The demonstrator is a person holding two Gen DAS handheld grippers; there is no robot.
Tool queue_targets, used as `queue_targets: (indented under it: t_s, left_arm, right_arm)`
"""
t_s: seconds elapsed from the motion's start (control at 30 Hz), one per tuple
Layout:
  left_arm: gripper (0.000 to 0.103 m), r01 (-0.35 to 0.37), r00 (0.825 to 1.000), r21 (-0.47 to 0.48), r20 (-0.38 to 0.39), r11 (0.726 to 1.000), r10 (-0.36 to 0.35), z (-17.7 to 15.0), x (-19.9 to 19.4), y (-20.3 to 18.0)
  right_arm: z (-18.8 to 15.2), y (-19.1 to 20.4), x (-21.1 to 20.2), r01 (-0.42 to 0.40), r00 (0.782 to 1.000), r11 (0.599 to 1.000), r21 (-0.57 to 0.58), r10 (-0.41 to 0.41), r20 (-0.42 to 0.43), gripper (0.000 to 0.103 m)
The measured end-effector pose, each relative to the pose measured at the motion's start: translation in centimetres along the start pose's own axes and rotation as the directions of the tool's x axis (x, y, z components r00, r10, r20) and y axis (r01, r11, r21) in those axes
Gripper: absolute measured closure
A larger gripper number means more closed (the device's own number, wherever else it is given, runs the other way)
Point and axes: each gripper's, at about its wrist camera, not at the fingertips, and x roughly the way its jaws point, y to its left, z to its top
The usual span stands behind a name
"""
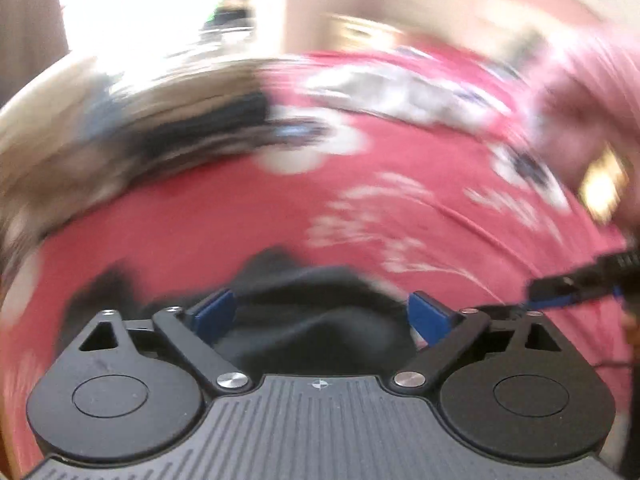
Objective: Fold clothes
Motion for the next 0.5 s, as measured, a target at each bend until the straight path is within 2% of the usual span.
queue_targets:
  t_s: [0.07,0.13,0.2,0.27,0.33,0.4,0.43,0.47,0.5]
  left_arm:
    - [0.006,0.013,0.999,0.145,-0.036,0.989,-0.008,1.2,3.2,-1.8]
    - [0.006,0.028,0.995,0.257,-0.096,0.966,-0.003,1.6,6.1,-2.8]
    - [0.007,0.051,0.984,0.312,-0.175,0.949,0.004,1.5,8.7,-2.8]
    - [0.012,0.087,0.963,0.315,-0.269,0.945,0.001,1.3,10.6,-2.3]
    - [0.026,0.108,0.937,0.275,-0.35,0.955,-0.005,1.2,11.6,-1.5]
    - [0.049,0.113,0.921,0.223,-0.389,0.968,-0.018,0.7,11.3,-0.6]
    - [0.051,0.102,0.92,0.199,-0.391,0.975,-0.017,0.4,10.8,0.0]
    - [0.058,0.089,0.921,0.174,-0.39,0.981,-0.014,0.1,10.3,0.7]
    - [0.071,0.073,0.923,0.148,-0.383,0.986,-0.01,-0.2,9.6,1.4]
  right_arm:
    - [-0.1,-0.6,0.7,-0.004,1.0,1.0,0.02,0.005,-0.016,0.036]
    - [-0.3,-1.2,1.3,-0.007,0.999,0.999,0.043,0.008,-0.032,0.035]
    - [-0.4,-2.1,1.8,-0.009,0.999,0.997,0.073,0.012,-0.048,0.035]
    - [-0.5,-3.0,2.3,-0.03,0.997,0.993,0.115,0.039,-0.073,0.035]
    - [-0.6,-3.9,2.9,-0.058,0.993,0.987,0.153,0.073,-0.093,0.035]
    - [-0.7,-4.1,3.2,-0.101,0.986,0.982,0.161,0.12,-0.113,0.035]
    - [-0.6,-4.0,3.2,-0.115,0.983,0.982,0.153,0.134,-0.122,0.038]
    - [-0.6,-3.8,3.3,-0.127,0.981,0.982,0.138,0.145,-0.128,0.041]
    - [-0.7,-3.6,3.3,-0.138,0.979,0.983,0.12,0.154,-0.136,0.044]
